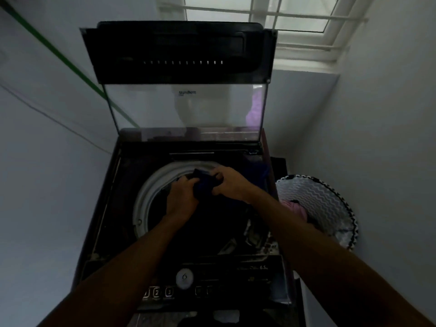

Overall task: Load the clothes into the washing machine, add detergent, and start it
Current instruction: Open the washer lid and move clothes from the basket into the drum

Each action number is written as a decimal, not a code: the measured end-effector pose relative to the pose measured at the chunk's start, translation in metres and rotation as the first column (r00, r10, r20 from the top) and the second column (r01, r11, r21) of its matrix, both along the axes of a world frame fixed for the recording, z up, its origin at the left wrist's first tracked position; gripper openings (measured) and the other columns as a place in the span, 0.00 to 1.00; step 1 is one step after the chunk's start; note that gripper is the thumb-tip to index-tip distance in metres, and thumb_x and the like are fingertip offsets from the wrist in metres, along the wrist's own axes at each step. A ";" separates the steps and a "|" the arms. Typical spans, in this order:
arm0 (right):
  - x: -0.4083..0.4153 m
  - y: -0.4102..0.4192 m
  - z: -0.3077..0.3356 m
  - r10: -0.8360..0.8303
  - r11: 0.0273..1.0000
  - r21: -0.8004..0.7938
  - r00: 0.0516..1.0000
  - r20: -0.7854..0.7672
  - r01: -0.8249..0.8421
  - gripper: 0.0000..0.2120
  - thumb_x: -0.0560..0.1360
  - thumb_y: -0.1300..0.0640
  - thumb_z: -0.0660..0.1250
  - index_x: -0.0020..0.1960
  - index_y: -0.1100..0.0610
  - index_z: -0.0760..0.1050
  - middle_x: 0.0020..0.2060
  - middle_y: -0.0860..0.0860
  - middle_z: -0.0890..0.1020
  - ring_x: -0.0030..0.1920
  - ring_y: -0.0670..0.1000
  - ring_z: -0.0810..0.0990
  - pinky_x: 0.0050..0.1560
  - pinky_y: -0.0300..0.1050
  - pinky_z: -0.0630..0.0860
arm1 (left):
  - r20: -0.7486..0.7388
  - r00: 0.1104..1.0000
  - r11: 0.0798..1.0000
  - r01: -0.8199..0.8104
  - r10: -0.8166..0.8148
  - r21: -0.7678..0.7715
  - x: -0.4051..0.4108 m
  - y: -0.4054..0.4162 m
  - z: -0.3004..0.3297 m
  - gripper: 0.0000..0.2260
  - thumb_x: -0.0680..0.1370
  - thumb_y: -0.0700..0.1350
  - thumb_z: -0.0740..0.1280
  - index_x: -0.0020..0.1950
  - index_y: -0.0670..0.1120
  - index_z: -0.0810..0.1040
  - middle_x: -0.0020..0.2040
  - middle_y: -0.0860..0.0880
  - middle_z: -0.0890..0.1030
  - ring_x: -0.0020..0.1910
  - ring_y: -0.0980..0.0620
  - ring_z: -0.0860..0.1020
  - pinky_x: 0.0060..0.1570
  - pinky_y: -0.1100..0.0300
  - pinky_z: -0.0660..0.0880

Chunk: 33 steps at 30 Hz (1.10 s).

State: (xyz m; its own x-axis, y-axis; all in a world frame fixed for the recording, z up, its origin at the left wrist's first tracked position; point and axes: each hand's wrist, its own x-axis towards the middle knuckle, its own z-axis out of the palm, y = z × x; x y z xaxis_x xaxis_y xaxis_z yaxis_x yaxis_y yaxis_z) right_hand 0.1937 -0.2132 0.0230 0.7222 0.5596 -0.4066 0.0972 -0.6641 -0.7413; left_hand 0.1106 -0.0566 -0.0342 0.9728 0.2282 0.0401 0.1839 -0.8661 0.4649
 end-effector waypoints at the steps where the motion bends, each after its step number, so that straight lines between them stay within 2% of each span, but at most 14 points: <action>1: 0.002 0.003 -0.004 -0.002 1.000 -0.028 1.000 -0.002 0.002 0.26 0.70 0.61 0.74 0.66 0.59 0.72 0.55 0.51 0.74 0.56 0.51 0.75 0.50 0.40 0.72 | 0.021 1.000 0.999 -0.015 0.015 0.033 -0.008 0.008 -0.002 0.09 0.73 0.35 0.65 0.47 0.47 0.80 0.43 0.44 0.76 0.40 0.46 0.76 0.33 0.59 0.68; 5: 0.001 0.023 -0.024 0.023 0.994 -0.110 1.000 -0.010 -0.024 0.22 0.70 0.56 0.74 0.63 0.55 0.75 0.56 0.51 0.76 0.54 0.50 0.76 0.51 0.40 0.72 | -0.077 0.991 0.988 -0.104 0.113 0.115 -0.034 0.038 -0.018 0.13 0.74 0.39 0.66 0.57 0.48 0.78 0.55 0.40 0.74 0.51 0.41 0.75 0.43 0.49 0.77; 7: -0.005 0.033 -0.032 0.031 0.990 -0.139 0.999 -0.014 -0.032 0.20 0.71 0.55 0.73 0.62 0.54 0.75 0.57 0.51 0.77 0.53 0.49 0.76 0.51 0.40 0.72 | -0.196 0.978 0.997 -0.072 0.071 0.001 -0.037 0.046 -0.026 0.23 0.72 0.40 0.70 0.67 0.49 0.73 0.61 0.39 0.71 0.57 0.40 0.74 0.54 0.46 0.77; 8: -0.008 0.037 -0.036 0.034 0.989 -0.145 0.999 -0.028 -0.037 0.20 0.71 0.55 0.72 0.62 0.54 0.75 0.58 0.51 0.76 0.54 0.50 0.76 0.51 0.40 0.72 | -0.214 0.977 0.990 -0.049 0.019 -0.132 -0.038 0.046 -0.024 0.26 0.71 0.40 0.71 0.69 0.48 0.72 0.62 0.39 0.72 0.58 0.43 0.74 0.56 0.49 0.76; 10: -0.014 0.044 -0.043 0.030 0.987 -0.153 0.998 -0.054 -0.038 0.19 0.72 0.57 0.71 0.62 0.56 0.75 0.60 0.52 0.76 0.56 0.51 0.76 0.50 0.40 0.71 | -0.164 0.983 0.932 0.016 -0.080 -0.361 -0.034 0.042 -0.020 0.24 0.71 0.36 0.72 0.67 0.41 0.74 0.60 0.44 0.75 0.54 0.54 0.76 0.54 0.61 0.76; 12: -0.018 0.047 -0.046 0.028 0.984 -0.177 0.998 -0.061 -0.038 0.18 0.73 0.58 0.70 0.63 0.57 0.75 0.60 0.53 0.76 0.56 0.53 0.76 0.49 0.41 0.70 | -0.167 0.982 0.916 0.018 -0.092 -0.401 -0.028 0.038 -0.017 0.24 0.73 0.36 0.69 0.69 0.43 0.72 0.62 0.49 0.72 0.59 0.59 0.73 0.60 0.65 0.71; 14: -0.019 0.049 -0.050 0.037 0.978 -0.203 0.998 -0.048 -0.045 0.18 0.73 0.58 0.69 0.63 0.57 0.75 0.60 0.53 0.76 0.57 0.54 0.76 0.48 0.41 0.69 | -0.210 0.976 0.916 -0.023 -0.066 -0.400 -0.022 0.036 -0.015 0.26 0.73 0.37 0.68 0.72 0.47 0.70 0.67 0.48 0.70 0.66 0.52 0.71 0.66 0.57 0.70; 18: -0.016 0.047 -0.052 0.040 0.976 -0.216 0.999 0.005 -0.038 0.17 0.71 0.57 0.70 0.59 0.56 0.78 0.57 0.53 0.79 0.54 0.52 0.78 0.47 0.40 0.69 | -0.219 0.974 0.930 -0.020 -0.066 -0.366 -0.012 0.032 -0.007 0.24 0.73 0.37 0.68 0.70 0.47 0.73 0.66 0.45 0.70 0.65 0.48 0.71 0.66 0.54 0.70; 21: -0.013 0.040 -0.048 -0.003 0.985 -0.171 1.000 0.024 0.007 0.10 0.70 0.59 0.69 0.50 0.60 0.81 0.44 0.54 0.82 0.38 0.48 0.78 0.36 0.40 0.71 | -0.188 0.979 0.933 0.008 -0.080 -0.359 -0.007 0.027 -0.004 0.23 0.73 0.38 0.68 0.68 0.47 0.74 0.65 0.45 0.71 0.64 0.49 0.73 0.64 0.57 0.70; 23: -0.011 0.033 -0.042 -0.024 0.992 -0.125 0.998 0.056 0.031 0.08 0.70 0.62 0.68 0.47 0.63 0.81 0.38 0.56 0.82 0.35 0.50 0.77 0.36 0.43 0.72 | -0.170 0.982 0.929 0.015 -0.083 -0.369 -0.003 0.022 0.000 0.22 0.73 0.36 0.67 0.67 0.47 0.74 0.63 0.46 0.73 0.61 0.52 0.73 0.61 0.62 0.69; 26: -0.007 0.019 -0.038 -0.113 0.993 -0.018 0.989 0.092 0.115 0.08 0.72 0.64 0.66 0.48 0.63 0.81 0.37 0.53 0.79 0.38 0.53 0.77 0.38 0.43 0.73 | -0.051 0.997 0.920 0.036 -0.061 -0.390 0.002 0.005 0.014 0.20 0.73 0.32 0.64 0.64 0.45 0.75 0.59 0.49 0.73 0.55 0.56 0.71 0.58 0.68 0.67; 28: -0.002 0.003 -0.036 -0.244 0.970 0.046 0.961 0.126 0.240 0.07 0.73 0.63 0.66 0.48 0.61 0.82 0.38 0.54 0.81 0.39 0.53 0.79 0.43 0.47 0.77 | 0.033 0.999 0.929 0.030 -0.019 -0.370 0.011 -0.012 0.019 0.19 0.73 0.31 0.62 0.62 0.43 0.76 0.57 0.48 0.74 0.55 0.54 0.71 0.55 0.71 0.63; 30: 0.003 -0.015 -0.034 -0.418 0.906 0.147 0.894 0.160 0.398 0.05 0.72 0.62 0.68 0.46 0.59 0.82 0.41 0.55 0.84 0.42 0.53 0.82 0.48 0.48 0.79 | 0.077 0.997 0.935 0.038 -0.011 -0.352 0.022 -0.030 0.020 0.18 0.74 0.31 0.61 0.62 0.42 0.76 0.58 0.46 0.76 0.57 0.50 0.73 0.56 0.72 0.61; 33: 0.010 -0.054 -0.025 -0.623 0.775 0.275 0.763 0.174 0.570 0.06 0.70 0.65 0.68 0.45 0.58 0.83 0.42 0.52 0.85 0.44 0.48 0.82 0.50 0.38 0.76 | 0.113 0.985 0.925 0.162 -0.131 -0.344 0.039 -0.062 0.018 0.17 0.75 0.33 0.60 0.62 0.44 0.76 0.59 0.46 0.77 0.58 0.52 0.73 0.56 0.73 0.63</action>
State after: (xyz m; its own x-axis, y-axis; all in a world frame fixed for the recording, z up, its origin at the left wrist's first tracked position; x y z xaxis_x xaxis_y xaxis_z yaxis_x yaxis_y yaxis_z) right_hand 0.2038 -0.2672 -0.0018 0.9940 0.0286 -0.1052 -0.0775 -0.4930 -0.8665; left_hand 0.1498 -0.1185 -0.0160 0.9928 0.0980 0.0690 0.0127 -0.6589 0.7521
